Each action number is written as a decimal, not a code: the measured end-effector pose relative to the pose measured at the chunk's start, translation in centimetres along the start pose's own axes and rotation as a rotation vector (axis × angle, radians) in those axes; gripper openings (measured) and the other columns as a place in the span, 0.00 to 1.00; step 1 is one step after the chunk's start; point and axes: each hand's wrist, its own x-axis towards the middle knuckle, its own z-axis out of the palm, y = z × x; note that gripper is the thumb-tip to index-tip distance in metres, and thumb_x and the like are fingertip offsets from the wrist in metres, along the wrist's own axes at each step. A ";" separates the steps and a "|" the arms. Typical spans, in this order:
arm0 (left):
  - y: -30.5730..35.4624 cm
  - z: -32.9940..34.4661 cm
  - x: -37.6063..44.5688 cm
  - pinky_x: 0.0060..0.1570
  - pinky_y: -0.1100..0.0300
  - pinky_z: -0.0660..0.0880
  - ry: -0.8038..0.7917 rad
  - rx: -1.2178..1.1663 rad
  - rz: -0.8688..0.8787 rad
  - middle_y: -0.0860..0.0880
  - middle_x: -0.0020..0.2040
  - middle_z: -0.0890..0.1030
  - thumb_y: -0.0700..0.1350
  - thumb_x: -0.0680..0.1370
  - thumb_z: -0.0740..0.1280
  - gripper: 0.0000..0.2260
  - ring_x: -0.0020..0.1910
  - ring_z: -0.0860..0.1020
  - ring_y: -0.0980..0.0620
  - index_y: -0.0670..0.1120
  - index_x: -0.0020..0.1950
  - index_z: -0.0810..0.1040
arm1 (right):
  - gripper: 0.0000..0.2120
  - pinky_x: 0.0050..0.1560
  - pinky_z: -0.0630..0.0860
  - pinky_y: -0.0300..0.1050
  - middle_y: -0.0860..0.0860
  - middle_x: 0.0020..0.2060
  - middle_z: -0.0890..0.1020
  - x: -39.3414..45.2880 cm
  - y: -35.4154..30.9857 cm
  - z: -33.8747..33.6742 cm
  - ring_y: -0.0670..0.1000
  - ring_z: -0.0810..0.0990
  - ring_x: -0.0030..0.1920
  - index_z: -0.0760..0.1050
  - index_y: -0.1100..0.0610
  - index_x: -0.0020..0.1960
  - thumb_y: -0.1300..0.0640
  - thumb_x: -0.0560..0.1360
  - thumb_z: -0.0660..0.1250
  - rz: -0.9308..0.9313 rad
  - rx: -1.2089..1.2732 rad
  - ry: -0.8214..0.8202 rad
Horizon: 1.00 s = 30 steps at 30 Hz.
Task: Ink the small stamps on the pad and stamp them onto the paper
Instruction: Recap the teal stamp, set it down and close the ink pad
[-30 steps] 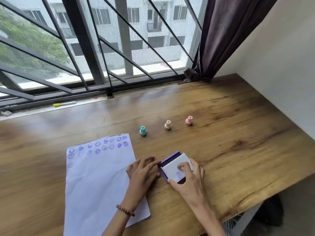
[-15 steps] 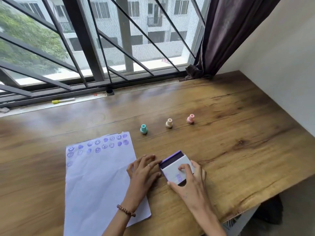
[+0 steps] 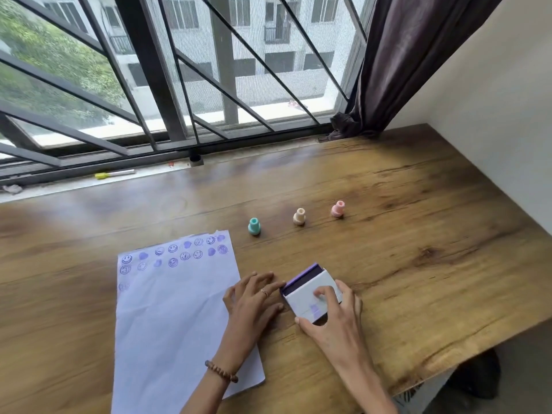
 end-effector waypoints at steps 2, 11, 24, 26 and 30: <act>0.0 0.0 0.0 0.58 0.62 0.49 -0.006 0.007 0.001 0.57 0.64 0.71 0.59 0.73 0.57 0.17 0.67 0.59 0.56 0.64 0.62 0.68 | 0.25 0.61 0.65 0.44 0.55 0.66 0.64 0.1 0.0 0.0 0.53 0.60 0.65 0.72 0.52 0.57 0.48 0.63 0.75 -0.005 -0.002 -0.012; 0.2 -0.3 0.0 0.60 0.61 0.48 -0.022 0.008 0.012 0.62 0.64 0.67 0.59 0.73 0.56 0.17 0.68 0.59 0.55 0.65 0.62 0.69 | 0.25 0.62 0.65 0.44 0.54 0.66 0.66 1.3 -0.4 0.1 0.54 0.61 0.66 0.72 0.51 0.56 0.48 0.63 0.75 -0.026 -0.025 -0.042; 3.2 -0.8 -1.7 0.63 0.59 0.48 0.042 0.147 0.162 0.56 0.55 0.78 0.50 0.77 0.55 0.12 0.60 0.69 0.59 0.55 0.56 0.74 | 0.23 0.56 0.75 0.50 0.55 0.61 0.74 0.7 1.3 -0.3 0.51 0.67 0.57 0.72 0.50 0.55 0.39 0.65 0.62 -0.113 -0.055 0.127; 3.7 -0.4 -2.0 0.63 0.62 0.48 0.021 0.109 0.130 0.56 0.57 0.78 0.52 0.78 0.53 0.13 0.58 0.69 0.61 0.54 0.59 0.72 | 0.30 0.57 0.74 0.51 0.56 0.62 0.73 0.5 1.6 0.1 0.53 0.68 0.58 0.70 0.52 0.59 0.37 0.62 0.66 -0.113 -0.097 0.083; 3.5 0.0 -1.5 0.61 0.73 0.44 0.067 -0.098 -0.112 0.61 0.60 0.72 0.53 0.76 0.54 0.18 0.61 0.60 0.74 0.59 0.66 0.64 | 0.38 0.59 0.73 0.53 0.58 0.63 0.72 0.7 1.6 0.8 0.57 0.69 0.60 0.67 0.54 0.63 0.34 0.60 0.65 -0.101 -0.131 0.040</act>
